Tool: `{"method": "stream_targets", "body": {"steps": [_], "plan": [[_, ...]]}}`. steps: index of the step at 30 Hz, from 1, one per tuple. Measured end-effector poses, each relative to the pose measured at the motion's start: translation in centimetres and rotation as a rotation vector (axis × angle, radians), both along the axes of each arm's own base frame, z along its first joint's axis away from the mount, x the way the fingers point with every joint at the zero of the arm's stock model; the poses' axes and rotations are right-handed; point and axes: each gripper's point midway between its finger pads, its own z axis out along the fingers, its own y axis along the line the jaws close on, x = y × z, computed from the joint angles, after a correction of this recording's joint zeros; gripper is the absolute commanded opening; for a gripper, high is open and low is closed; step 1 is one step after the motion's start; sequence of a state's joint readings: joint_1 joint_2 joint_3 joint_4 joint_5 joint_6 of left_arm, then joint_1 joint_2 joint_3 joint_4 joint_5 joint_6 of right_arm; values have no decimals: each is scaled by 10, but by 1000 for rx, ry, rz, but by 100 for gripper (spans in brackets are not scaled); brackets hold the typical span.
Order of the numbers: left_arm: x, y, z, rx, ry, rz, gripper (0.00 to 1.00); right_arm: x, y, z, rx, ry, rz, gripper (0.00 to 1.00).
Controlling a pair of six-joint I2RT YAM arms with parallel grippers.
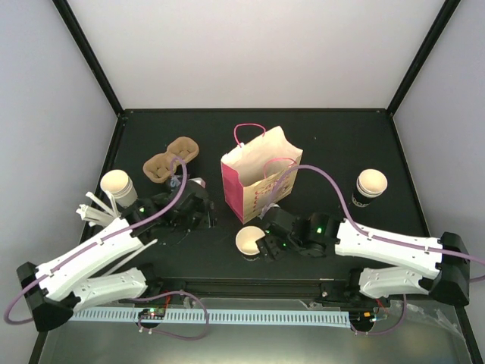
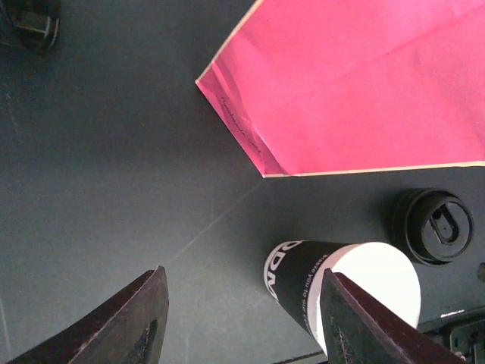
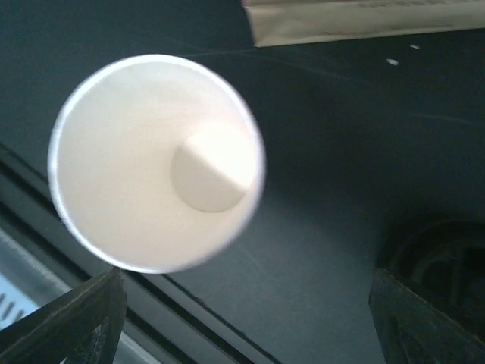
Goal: Pack the takeout coffee
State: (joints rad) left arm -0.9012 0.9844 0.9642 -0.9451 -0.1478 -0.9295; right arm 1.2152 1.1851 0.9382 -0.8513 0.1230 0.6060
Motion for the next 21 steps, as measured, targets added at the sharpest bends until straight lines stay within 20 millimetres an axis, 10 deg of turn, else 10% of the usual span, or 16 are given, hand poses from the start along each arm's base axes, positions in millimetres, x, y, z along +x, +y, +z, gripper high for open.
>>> {"method": "stream_targets", "body": {"steps": [13,21], "plan": [[-5,0,-49,-57,25,-109,63,39,-97,-36,-195,-44,-405,88],[-14,-8,-80,-76,91,-173,64,49,-110,-63,-312,-35,-480,87]]}}
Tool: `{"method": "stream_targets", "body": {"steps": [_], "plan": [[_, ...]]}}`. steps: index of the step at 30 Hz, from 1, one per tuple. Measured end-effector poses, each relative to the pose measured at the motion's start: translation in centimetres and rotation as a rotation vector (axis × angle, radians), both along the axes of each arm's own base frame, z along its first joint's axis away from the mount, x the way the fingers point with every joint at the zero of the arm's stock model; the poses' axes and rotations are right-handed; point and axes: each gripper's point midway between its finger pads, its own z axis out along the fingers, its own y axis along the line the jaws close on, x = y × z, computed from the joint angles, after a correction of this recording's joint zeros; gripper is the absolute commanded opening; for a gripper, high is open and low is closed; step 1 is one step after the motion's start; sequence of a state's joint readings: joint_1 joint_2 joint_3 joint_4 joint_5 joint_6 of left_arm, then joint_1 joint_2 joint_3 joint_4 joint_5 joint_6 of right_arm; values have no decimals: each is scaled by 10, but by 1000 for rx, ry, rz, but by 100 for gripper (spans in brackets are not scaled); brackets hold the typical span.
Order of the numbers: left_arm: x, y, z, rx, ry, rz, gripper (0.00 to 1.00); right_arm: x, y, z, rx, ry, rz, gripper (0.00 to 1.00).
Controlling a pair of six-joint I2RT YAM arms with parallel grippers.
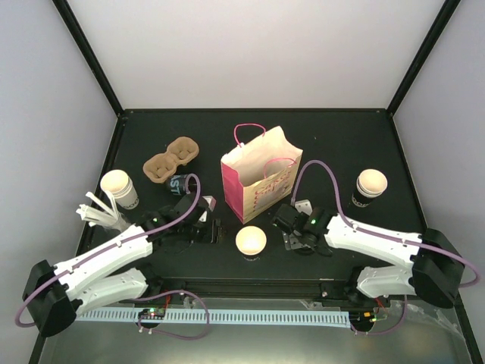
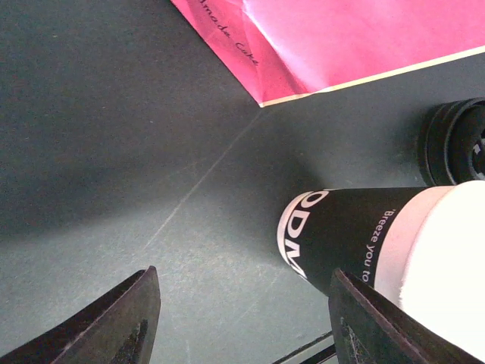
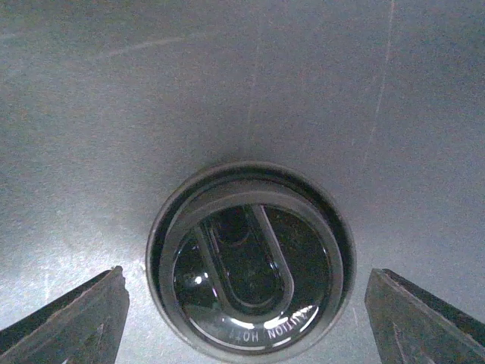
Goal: Pack the takeout coffee
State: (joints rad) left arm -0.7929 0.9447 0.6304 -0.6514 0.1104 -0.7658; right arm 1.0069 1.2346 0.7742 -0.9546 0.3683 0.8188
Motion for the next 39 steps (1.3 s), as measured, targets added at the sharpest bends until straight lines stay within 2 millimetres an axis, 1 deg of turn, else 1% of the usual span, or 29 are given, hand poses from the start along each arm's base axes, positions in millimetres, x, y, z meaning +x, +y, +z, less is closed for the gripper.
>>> {"method": "stream_targets", "body": {"steps": [5,11,14,17,21,31,39], "plan": [[1,-7,-1,-15,2,-34,65,2,-2,-14,-40,16,-10,86],[2,-9,0,-19,-9,-47,66,4,-2,-21,-61,21,-14,85],[2,-8,0,-18,-11,-47,66,4,-2,-23,-69,26,-15,82],[3,-8,0,-17,-12,-48,66,4,-2,-24,-72,26,-18,80],[2,-8,0,-15,-14,-52,67,5,-3,-24,-71,24,-22,79],[3,-7,0,-15,-15,-51,68,5,-8,-28,-111,23,-33,84],[4,-7,0,-14,-16,-49,68,6,-14,-26,-143,13,-41,84]]}}
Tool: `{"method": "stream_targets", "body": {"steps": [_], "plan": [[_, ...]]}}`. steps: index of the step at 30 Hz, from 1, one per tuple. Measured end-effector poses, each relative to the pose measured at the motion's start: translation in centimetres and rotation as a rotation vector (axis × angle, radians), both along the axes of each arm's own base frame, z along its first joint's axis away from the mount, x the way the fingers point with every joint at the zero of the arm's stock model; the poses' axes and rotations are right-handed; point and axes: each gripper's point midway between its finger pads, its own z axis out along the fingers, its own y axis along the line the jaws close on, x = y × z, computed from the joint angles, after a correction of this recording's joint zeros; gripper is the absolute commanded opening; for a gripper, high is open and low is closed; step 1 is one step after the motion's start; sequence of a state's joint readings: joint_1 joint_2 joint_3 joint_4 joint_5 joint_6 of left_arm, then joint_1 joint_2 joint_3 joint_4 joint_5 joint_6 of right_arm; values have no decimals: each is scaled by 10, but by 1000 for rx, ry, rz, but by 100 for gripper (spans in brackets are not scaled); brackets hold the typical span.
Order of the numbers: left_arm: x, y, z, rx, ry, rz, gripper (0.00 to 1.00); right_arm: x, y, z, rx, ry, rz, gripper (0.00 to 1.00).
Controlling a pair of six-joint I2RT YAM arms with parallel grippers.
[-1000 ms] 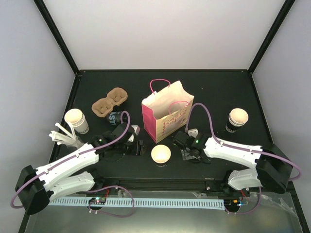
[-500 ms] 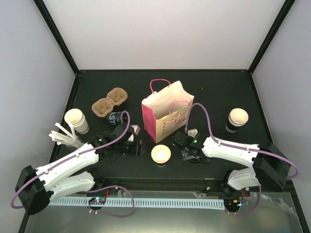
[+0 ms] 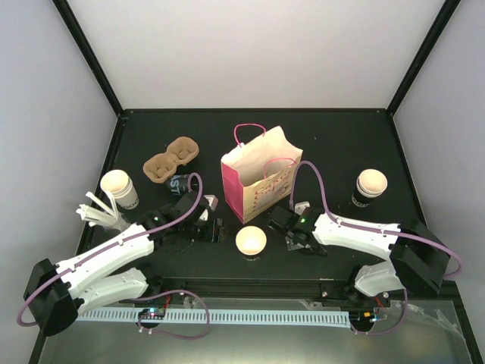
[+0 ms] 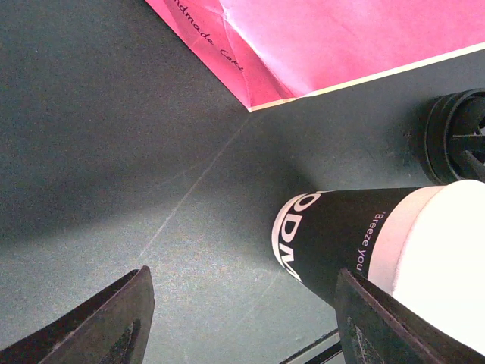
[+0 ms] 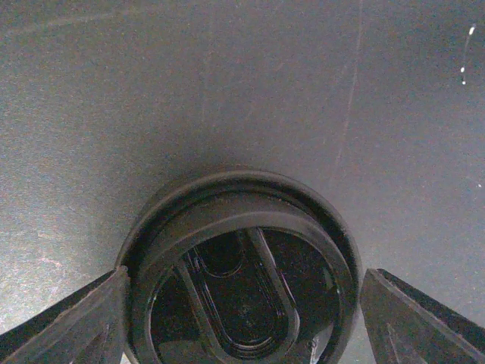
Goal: Pack the takeout coffee
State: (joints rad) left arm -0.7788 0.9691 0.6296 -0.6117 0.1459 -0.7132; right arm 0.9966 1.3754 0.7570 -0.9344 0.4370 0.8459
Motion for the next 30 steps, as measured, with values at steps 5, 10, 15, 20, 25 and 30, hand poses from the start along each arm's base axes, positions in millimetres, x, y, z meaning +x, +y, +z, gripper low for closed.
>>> {"method": "stream_targets", "body": {"steps": [5,10,15,20,25,30], "plan": [[0,0,0,0,0,-1,68,0,-2,0,-10,-2,-2,83],[0,0,0,1,0,-1,68,0,-2,0,-8,0,-2,83],[0,0,0,1,1,-2,68,-1,-1,0,-3,5,-7,86],[0,0,0,2,0,-3,69,-1,-1,0,0,4,-13,87],[0,0,0,1,1,-4,69,-1,-2,-1,8,11,-25,85],[-1,-1,0,-3,5,-9,69,-1,-1,-3,31,17,-39,82]]}}
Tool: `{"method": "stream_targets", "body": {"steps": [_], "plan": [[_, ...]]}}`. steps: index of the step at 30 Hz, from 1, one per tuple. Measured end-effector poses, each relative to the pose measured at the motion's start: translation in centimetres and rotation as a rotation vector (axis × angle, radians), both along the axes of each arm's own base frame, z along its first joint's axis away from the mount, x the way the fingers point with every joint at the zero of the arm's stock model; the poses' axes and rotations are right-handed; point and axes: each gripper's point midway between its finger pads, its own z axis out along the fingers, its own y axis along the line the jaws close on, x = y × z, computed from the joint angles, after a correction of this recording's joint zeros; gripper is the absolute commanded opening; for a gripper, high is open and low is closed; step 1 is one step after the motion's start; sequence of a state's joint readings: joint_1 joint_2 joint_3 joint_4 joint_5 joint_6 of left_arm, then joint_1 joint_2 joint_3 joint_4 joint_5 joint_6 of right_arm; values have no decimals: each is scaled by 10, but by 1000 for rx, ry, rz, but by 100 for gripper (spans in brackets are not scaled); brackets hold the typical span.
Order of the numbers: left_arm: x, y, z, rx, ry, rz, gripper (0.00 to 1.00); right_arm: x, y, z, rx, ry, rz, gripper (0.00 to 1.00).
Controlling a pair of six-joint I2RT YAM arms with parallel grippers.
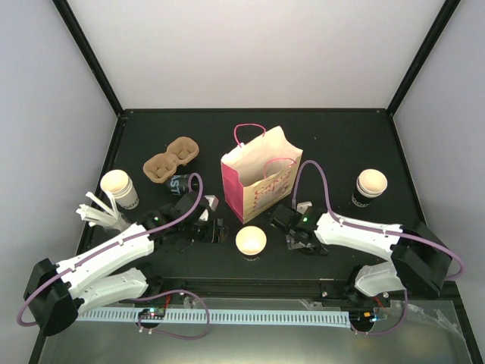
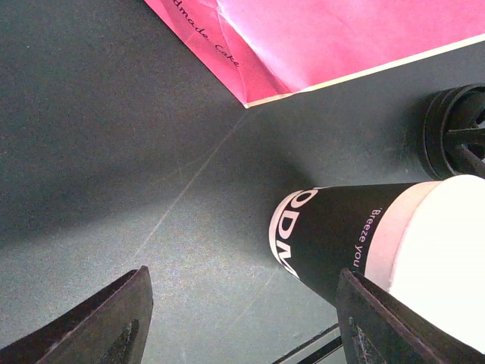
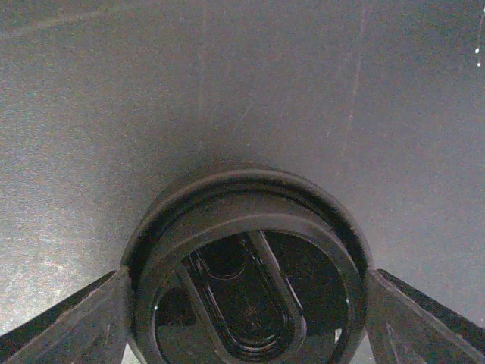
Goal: Pack the takeout coffee
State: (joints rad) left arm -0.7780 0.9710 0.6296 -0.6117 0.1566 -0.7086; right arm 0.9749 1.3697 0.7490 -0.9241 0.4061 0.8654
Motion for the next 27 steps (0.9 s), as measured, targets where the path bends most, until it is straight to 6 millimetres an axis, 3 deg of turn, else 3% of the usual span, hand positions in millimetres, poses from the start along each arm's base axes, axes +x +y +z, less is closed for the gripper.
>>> {"method": "stream_targets", "body": {"steps": [4,9,17,22,27], "plan": [[-1,0,0,-2,3,-3,69,0,-1,0,18,2,-12,73],[-1,0,-2,4,10,-4,69,-1,1,6,60,-4,-15,71],[-1,-1,-3,4,13,-7,69,2,3,35,119,-53,-11,70],[-4,-3,-2,-8,23,-18,69,4,21,64,232,-101,67,70],[-5,-12,3,-55,31,-42,69,-9,55,96,363,-131,229,70]]}}
